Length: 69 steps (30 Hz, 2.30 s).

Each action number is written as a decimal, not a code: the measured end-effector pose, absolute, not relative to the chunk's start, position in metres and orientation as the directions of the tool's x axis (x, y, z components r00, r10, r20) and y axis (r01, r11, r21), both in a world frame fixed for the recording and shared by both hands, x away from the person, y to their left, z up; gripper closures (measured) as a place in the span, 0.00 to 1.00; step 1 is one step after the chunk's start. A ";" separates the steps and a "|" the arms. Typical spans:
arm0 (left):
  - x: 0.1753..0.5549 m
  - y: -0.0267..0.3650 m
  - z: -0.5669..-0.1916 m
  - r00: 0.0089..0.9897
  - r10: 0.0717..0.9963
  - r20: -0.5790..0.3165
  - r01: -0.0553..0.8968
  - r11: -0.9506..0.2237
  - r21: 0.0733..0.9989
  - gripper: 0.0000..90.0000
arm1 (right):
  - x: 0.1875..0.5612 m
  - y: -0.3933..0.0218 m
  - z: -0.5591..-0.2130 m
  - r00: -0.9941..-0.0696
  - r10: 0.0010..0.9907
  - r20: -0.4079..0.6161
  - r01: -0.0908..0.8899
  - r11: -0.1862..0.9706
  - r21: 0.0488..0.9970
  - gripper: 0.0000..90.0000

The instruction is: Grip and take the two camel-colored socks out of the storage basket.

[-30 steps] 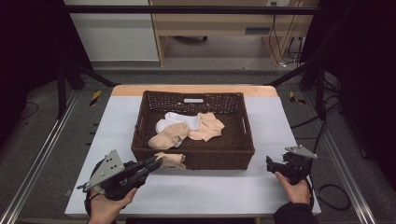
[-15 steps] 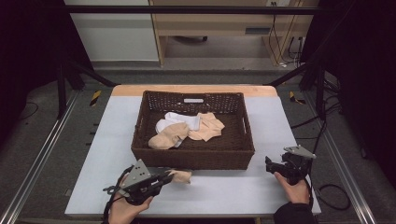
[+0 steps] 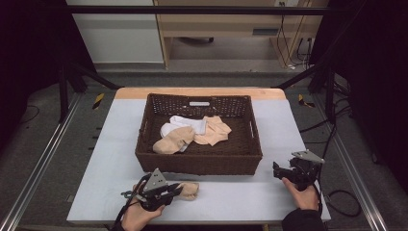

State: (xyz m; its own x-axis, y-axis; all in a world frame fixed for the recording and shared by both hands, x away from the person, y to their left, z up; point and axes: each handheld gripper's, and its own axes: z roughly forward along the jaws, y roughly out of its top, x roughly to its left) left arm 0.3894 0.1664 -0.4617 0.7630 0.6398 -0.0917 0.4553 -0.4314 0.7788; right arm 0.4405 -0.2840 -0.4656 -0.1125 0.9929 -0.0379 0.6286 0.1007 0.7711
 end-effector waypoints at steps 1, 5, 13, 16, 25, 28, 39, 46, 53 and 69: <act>0.389 0.166 -0.461 0.761 0.642 -0.089 0.454 -0.429 0.781 0.81 | 0.441 -0.284 -0.466 -0.114 0.993 -0.042 0.627 0.105 0.772 0.06; 0.387 0.166 -0.456 0.757 0.649 -0.073 0.433 -0.415 0.800 0.69 | 0.441 -0.284 -0.466 -0.113 0.993 -0.039 0.628 0.102 0.772 0.06; 0.387 0.176 -0.435 0.730 0.681 -0.060 0.399 -0.353 0.846 0.59 | 0.440 -0.285 -0.465 -0.107 0.994 -0.032 0.625 0.092 0.775 0.06; 0.386 0.180 -0.425 0.720 0.691 -0.054 0.379 -0.328 0.865 0.57 | 0.440 -0.285 -0.465 -0.104 0.994 -0.033 0.625 0.091 0.776 0.06; 0.389 0.187 -0.395 0.707 0.706 -0.040 0.327 -0.276 0.904 0.55 | 0.440 -0.285 -0.464 -0.104 0.994 -0.034 0.624 0.092 0.776 0.06; 0.392 0.190 -0.386 0.701 0.712 -0.046 0.317 -0.253 0.914 0.55 | 0.440 -0.285 -0.463 -0.101 0.994 -0.029 0.621 0.086 0.779 0.06; 0.420 0.193 -0.354 0.672 0.738 -0.053 0.288 -0.194 0.938 0.55 | 0.438 -0.289 -0.460 -0.096 0.995 -0.011 0.604 0.067 0.794 0.05; 0.449 0.188 -0.343 0.641 0.765 -0.060 0.302 -0.179 0.936 0.55 | 0.440 -0.289 -0.461 -0.102 0.995 -0.011 0.602 0.070 0.795 0.05; 0.480 0.183 -0.336 0.604 0.795 -0.049 0.330 -0.194 0.924 0.55 | 0.439 -0.290 -0.460 -0.098 0.995 -0.009 0.601 0.066 0.797 0.05; 0.534 0.176 -0.326 0.536 0.844 -0.020 0.340 -0.194 0.920 0.54 | 0.439 -0.291 -0.459 -0.098 0.995 0.002 0.592 0.056 0.804 0.04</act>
State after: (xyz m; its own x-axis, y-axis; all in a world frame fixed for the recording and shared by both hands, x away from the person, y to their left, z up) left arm 0.5343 0.1761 -0.3264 0.5363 0.8438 -0.0203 0.3395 -0.1936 0.9205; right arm 0.4391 -0.2908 -0.4595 -0.0975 0.9952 0.0023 0.5923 0.0562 0.8038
